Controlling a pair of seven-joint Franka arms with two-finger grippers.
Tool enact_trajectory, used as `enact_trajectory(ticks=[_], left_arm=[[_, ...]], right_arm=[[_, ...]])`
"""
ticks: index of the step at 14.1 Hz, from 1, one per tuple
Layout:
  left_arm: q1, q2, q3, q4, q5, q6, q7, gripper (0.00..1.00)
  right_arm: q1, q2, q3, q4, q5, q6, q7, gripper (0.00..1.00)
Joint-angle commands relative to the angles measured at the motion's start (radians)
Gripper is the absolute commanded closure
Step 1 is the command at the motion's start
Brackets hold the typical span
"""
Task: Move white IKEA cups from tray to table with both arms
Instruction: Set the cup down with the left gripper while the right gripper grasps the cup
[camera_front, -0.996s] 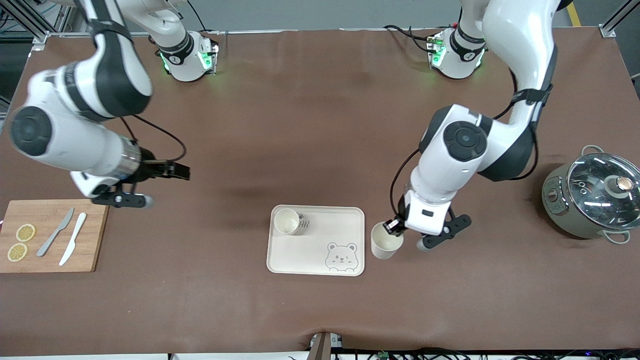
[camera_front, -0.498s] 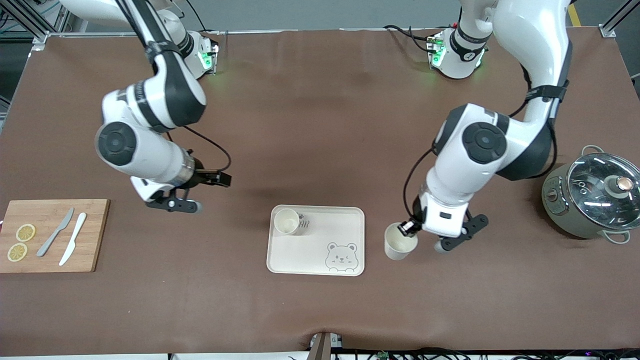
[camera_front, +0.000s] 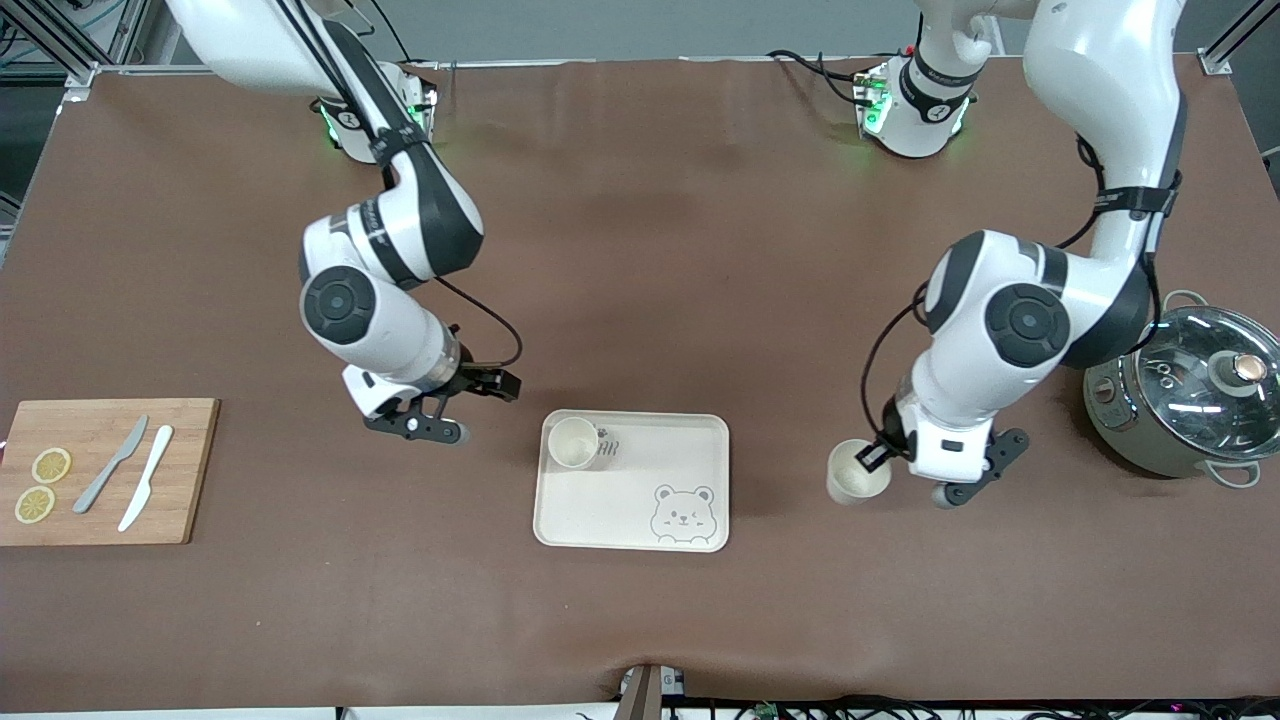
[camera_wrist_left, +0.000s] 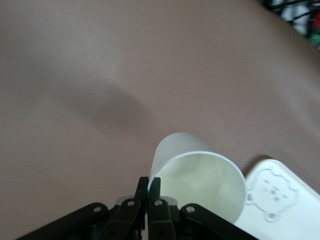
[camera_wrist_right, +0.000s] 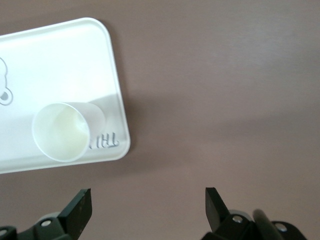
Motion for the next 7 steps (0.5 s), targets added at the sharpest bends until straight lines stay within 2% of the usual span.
enact_trajectory(ticks=[1,3,7], left_arm=[[0.075,-0.072,-0.009,-0.136,0.026,-0.001,0.069,1.0],[0.148,-0.08,-0.015,-0.167,0.028,-0.001,0.166,1.0],[0.213,-0.071,-0.015,-0.216,0.026,-0.001,0.307,1.0]], right_arm=[[0.039,0.062,-0.006,0.013,0.004,0.093,0.054,0.0],[0.058,0.111,-0.006,0.044,0.007,0.136,0.076,0.0],[0.084,0.181,-0.006,0.11,0.001,0.142,0.125,0.01]])
